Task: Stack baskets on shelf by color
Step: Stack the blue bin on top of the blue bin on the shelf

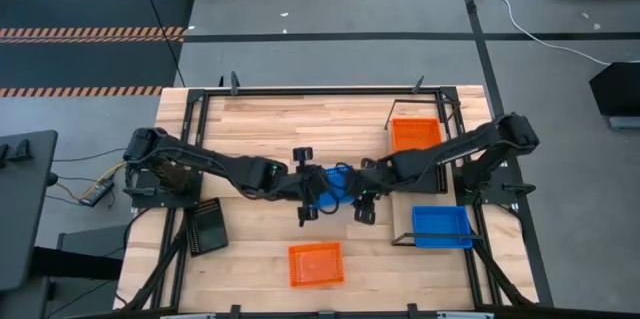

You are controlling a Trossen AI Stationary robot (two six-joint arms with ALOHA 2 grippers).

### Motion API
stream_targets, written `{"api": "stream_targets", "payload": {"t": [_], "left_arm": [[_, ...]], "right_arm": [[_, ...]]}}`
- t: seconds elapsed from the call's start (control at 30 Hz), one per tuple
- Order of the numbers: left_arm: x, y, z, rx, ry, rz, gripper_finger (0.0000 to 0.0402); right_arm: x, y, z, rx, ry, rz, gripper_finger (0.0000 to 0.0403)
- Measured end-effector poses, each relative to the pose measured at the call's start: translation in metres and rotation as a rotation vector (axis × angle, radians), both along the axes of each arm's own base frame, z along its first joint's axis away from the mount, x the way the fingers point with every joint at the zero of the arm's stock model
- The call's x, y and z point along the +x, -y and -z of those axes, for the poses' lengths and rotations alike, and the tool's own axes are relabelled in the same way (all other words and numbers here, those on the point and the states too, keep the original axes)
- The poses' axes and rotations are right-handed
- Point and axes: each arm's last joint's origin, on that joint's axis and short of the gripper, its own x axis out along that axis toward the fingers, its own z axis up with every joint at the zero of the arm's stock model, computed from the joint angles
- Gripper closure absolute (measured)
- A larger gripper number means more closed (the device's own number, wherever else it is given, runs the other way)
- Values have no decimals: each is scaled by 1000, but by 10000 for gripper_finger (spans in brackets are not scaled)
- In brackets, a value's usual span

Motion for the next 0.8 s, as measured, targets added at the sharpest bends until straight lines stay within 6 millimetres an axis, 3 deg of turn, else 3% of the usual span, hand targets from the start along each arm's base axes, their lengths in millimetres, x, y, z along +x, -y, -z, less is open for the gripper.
{"api": "stream_targets", "payload": {"t": [0.23, 0.8], "left_arm": [[-4, 6, -9, 19, 53, -21, 285], [-2, 26, -24, -30, 219, 14, 285]], "right_arm": [[6, -9, 12, -15, -8, -49, 200], [16, -9, 5, -148, 143, 48, 202]]}}
